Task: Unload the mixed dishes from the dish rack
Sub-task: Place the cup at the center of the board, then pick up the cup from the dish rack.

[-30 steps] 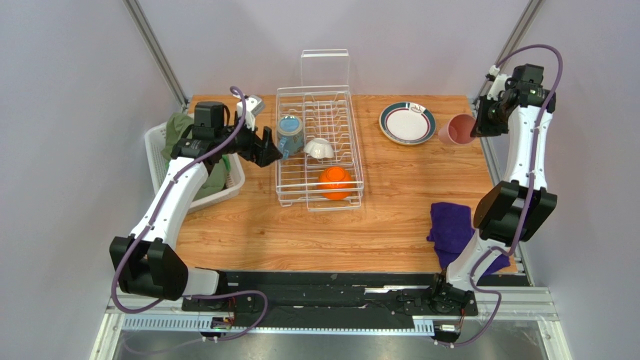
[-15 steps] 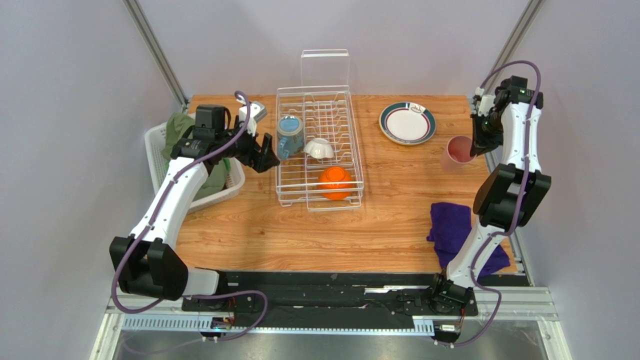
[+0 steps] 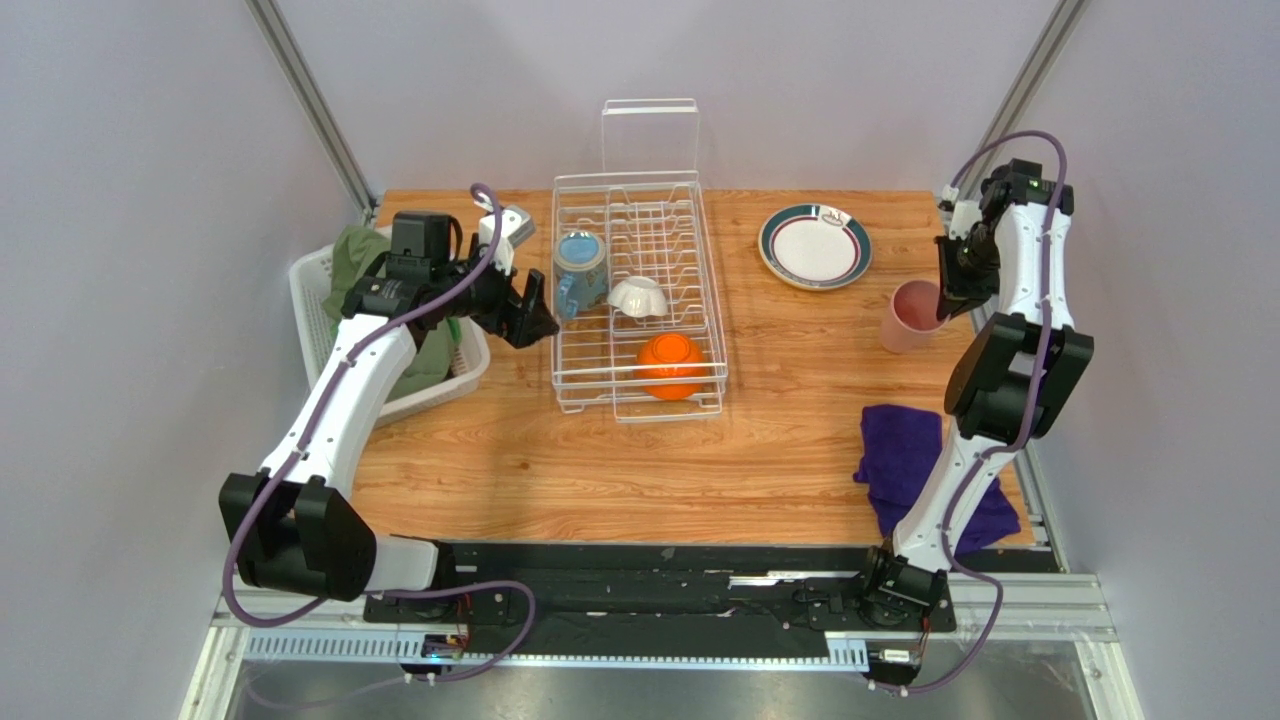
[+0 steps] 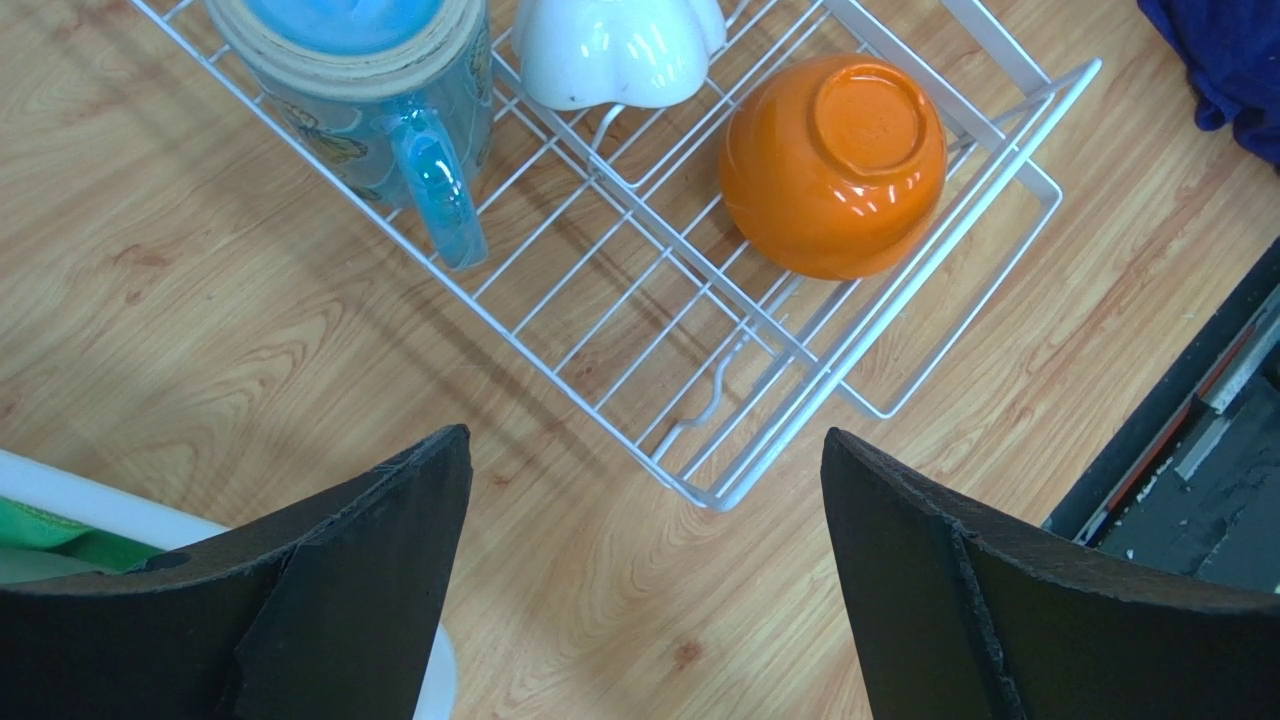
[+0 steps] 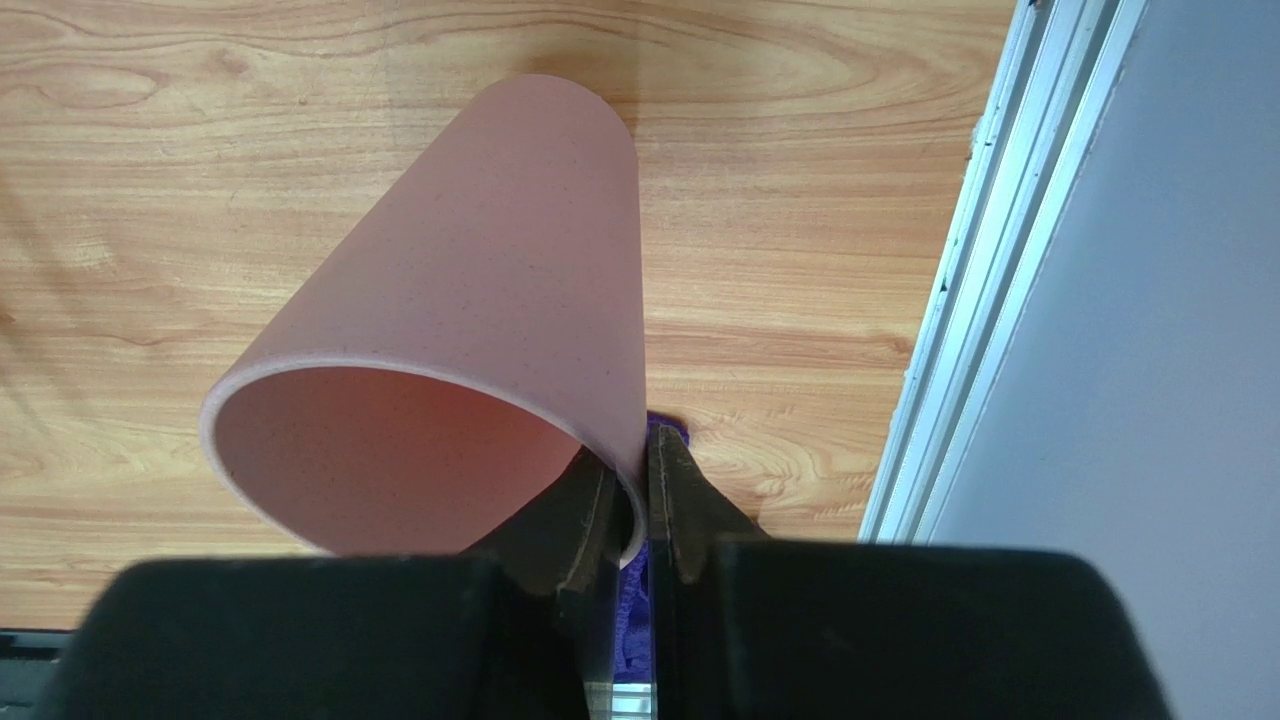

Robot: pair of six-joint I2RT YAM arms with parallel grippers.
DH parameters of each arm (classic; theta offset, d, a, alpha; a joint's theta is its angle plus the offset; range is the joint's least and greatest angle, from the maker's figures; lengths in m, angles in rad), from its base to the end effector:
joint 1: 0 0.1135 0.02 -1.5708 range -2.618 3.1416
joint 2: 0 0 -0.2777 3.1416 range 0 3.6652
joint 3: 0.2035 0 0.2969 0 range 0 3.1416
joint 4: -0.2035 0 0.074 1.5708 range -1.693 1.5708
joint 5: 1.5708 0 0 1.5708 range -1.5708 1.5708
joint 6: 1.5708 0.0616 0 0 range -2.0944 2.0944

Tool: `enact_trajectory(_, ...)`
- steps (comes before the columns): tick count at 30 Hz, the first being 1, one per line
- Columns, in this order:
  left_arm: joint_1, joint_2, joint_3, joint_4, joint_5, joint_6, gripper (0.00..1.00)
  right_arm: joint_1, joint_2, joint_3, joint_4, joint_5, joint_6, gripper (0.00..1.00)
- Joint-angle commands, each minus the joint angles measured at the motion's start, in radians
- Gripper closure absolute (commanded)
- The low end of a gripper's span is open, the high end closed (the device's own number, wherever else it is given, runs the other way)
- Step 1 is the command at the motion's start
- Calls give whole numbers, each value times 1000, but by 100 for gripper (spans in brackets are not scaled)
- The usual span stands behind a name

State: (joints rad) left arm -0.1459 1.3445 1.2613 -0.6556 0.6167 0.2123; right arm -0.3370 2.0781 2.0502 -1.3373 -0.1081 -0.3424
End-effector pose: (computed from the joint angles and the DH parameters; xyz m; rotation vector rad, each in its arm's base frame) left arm 0.3355 -0.0853 0.3361 0.7000 2.1202 -0.6714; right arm 0.4503 -0.1507 0.2757 -0.0241 2.9116 0.0484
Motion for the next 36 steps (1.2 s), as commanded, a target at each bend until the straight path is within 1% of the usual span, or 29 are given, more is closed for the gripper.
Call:
enact_trajectory(1,5,-34,26,-3,20,27,6,-2,23,56,-13,19,-15,86)
enact_trajectory(5,5,-34,24,-3,25,29,6,-2,40,57,-16,22,-17,80)
enact_trajectory(7,5,-34,24,-3,26,29,6,-2,45,56,-11,25,-17,79)
enact_trajectory(19,5,-28,21,-6,40,29,6,-2,39,79,-10,10,-10,68)
enact_trajectory(25,3,-30,26,2,31,36,6,3,8,133,-34,-18,-6,58)
enact_trajectory(26,3,-30,27,5,26,41,6,4,2,142,-43,-22,-4,54)
enact_trajectory(29,3,-28,30,24,-1,44,6,12,-26,166,-49,-47,2,46)
enact_trajectory(31,-1,-19,39,39,-38,45,6,19,-56,166,-43,-65,5,44)
enact_trajectory(32,-4,-15,41,45,-60,42,6,21,-67,166,-34,-71,12,40)
enact_trajectory(34,-23,4,49,66,-130,41,6,33,-98,166,-26,-77,16,35)
enact_trajectory(36,-53,28,59,85,-204,47,6,42,-118,169,-16,-84,23,33)
